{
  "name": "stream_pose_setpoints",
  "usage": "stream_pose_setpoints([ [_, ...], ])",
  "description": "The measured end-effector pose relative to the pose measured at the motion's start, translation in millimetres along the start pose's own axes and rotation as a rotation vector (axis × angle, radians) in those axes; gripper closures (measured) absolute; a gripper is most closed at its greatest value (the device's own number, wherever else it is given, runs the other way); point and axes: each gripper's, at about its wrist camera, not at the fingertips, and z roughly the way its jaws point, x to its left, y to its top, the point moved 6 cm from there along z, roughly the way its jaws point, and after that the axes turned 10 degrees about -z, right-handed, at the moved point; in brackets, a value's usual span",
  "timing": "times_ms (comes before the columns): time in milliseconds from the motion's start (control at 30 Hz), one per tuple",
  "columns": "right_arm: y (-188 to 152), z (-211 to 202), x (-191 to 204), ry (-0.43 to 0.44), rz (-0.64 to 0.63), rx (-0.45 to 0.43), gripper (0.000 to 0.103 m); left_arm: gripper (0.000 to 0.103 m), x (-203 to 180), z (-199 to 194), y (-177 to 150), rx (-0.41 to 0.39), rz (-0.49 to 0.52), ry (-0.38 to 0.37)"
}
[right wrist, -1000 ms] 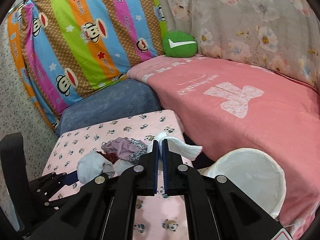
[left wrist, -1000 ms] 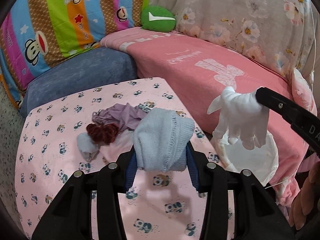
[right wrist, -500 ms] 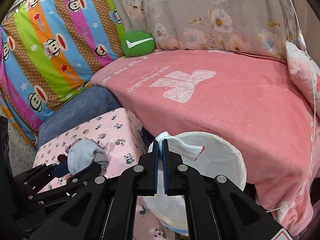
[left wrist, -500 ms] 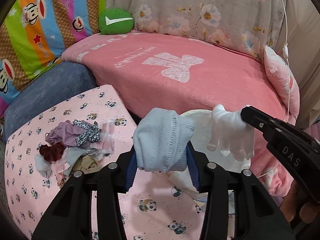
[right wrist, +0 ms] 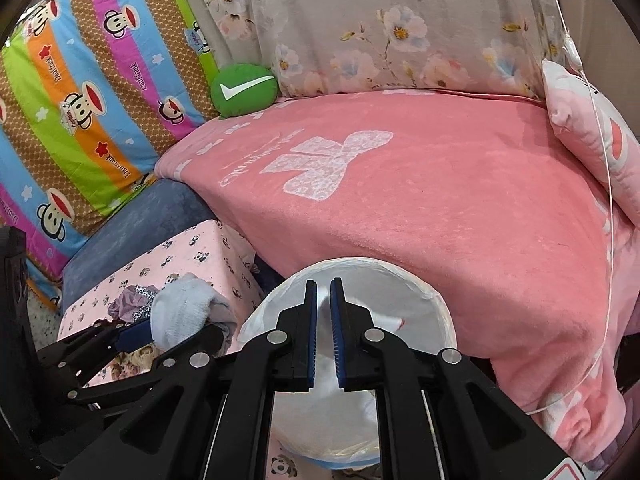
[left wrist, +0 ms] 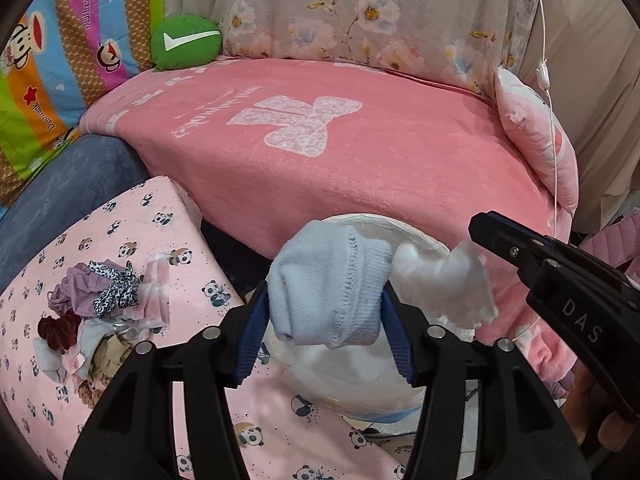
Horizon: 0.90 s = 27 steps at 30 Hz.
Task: Collect trash
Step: 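Carry sock and glove over the white bin and open both grippers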
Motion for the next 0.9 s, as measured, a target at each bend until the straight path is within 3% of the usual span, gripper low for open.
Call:
stream_pose_setpoints([
  [133, 1.2, -3.1, -6.4, -0.025, 0.007, -0.009, 0.085, 0.024, -4.5, -1.8, 2.0, -0.033, 0.014, 0.020],
  [233, 1.2, -5.6, -9.8, -0.029, 0.017, -0.016, 0.078, 0.021, -3.6, -2.7, 3.4, -0.037, 0.009, 0.019],
  [367, 0.1, -9.5, -12.0, -0.037, 0.029, -0.024, 0.071, 0.020, -1.4, -3.9, 4.7, -0.039, 0.001, 0.019],
  [900, 1.9, -23.2, 2.0, -0.025, 0.021, -0.047, 0.060, 0.020, 20.8, -28.1, 2.5, -0.078, -0.040, 0.013],
])
